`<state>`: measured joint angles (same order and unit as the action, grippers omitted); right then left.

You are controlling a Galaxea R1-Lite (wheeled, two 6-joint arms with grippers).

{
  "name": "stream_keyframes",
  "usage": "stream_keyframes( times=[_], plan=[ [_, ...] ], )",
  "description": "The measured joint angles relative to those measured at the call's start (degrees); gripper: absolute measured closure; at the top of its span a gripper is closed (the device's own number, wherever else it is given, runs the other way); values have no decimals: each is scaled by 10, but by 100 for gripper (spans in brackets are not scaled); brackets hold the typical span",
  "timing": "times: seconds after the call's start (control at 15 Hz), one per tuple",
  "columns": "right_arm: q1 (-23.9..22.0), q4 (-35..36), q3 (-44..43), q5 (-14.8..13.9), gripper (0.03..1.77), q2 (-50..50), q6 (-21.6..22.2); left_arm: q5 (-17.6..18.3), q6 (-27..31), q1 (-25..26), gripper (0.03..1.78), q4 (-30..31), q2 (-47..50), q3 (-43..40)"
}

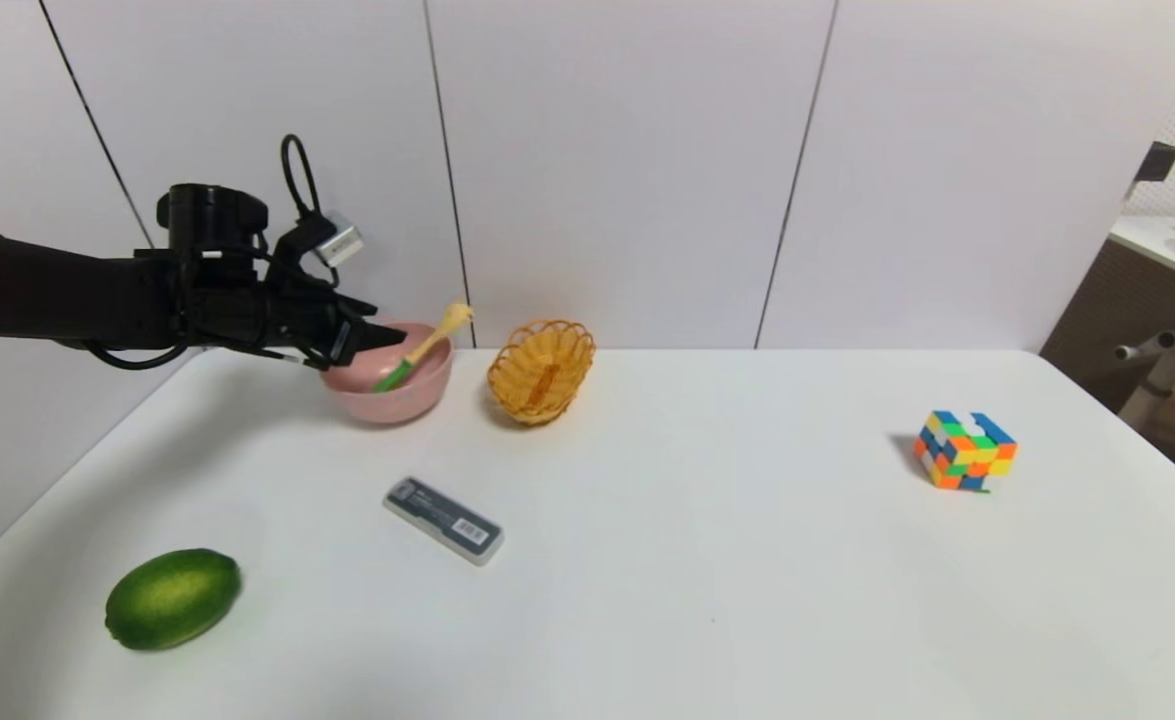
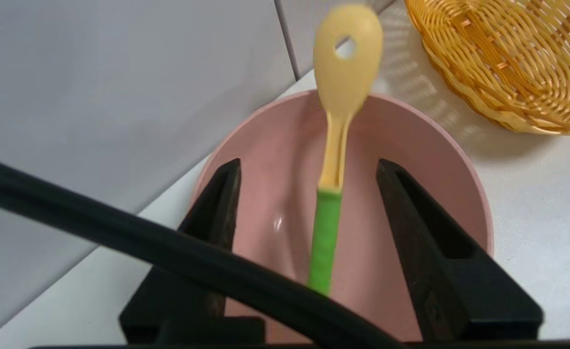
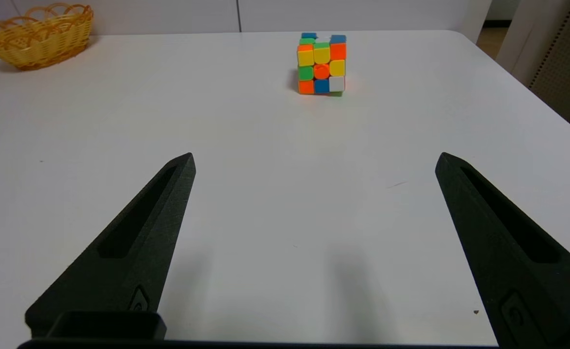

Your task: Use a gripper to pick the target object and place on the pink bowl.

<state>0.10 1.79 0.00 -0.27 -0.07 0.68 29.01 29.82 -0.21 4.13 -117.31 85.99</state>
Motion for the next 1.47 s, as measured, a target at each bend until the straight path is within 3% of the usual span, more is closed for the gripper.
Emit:
stream_keyframes(
  times=[0.47,0.6,0.8,1.0,1.13,1.47],
  plan=[
    [0,0,0,0,9,0,0,-10,-32,0,37,14,74,9],
    [0,0,0,0,9,0,0,-50,-69,0,31,13,128,-4],
    [0,0,0,0,9,0,0,-151,-136,1,25,12,222,-47],
    [0,0,0,0,9,0,0,-255,-208,2,20,18,344,-152],
    [0,0,0,0,9,0,0,-299,-241,3,18,23,424,-233],
    [0,0,0,0,9,0,0,-321,-259,3,15,30,639,-488]
  ],
)
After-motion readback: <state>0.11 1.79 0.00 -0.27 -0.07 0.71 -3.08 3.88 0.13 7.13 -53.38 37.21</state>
